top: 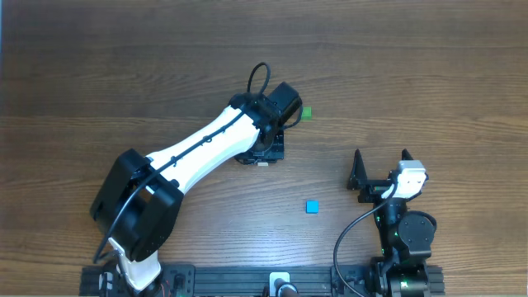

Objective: Stack Cubes

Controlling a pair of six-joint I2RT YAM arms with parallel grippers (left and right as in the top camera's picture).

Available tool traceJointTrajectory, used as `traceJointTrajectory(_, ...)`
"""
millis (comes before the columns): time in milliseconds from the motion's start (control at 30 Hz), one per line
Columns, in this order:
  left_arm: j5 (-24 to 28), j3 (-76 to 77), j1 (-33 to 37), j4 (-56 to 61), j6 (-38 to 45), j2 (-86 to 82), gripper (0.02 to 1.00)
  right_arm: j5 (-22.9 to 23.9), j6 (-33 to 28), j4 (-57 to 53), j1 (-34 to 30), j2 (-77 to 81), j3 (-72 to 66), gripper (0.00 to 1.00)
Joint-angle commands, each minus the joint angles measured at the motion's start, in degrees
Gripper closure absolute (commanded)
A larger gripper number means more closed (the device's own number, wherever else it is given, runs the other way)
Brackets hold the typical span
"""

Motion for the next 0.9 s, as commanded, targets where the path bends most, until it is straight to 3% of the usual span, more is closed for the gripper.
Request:
traceJointTrajectory(33, 0.4, 0.5, 0.2, 0.2, -0.8, 1.1, 0.809, -0.5, -0.1, -0.1, -0.3, -0.4, -0.3, 0.007)
traceJointTrajectory(633, 0.0, 0.5, 0.2, 0.2, -0.8, 1.1, 0.61, -0.5, -0.1, -0.1, -0.3, -0.4, -0.3, 0.007)
traceJointTrajectory(700, -0.3, 0.5, 0.2, 0.2, -0.9, 1.1, 0.492, -0.5, -0.1, -0.1, -0.3, -0.4, -0.3, 0.007)
traceJointTrajectory(800, -1.7, 0.5, 0.2, 0.6, -1.5, 0.2, 0.152, -0.5, -0.1, -0.1, -0.3, -0.4, -0.3, 0.007)
traceJointTrajectory(900, -3.6, 0.5, 0.4, 1.6, -1.5, -1.7, 0.058, -0.5, -0.1, -0.1, -0.3, -0.4, -0.3, 0.007)
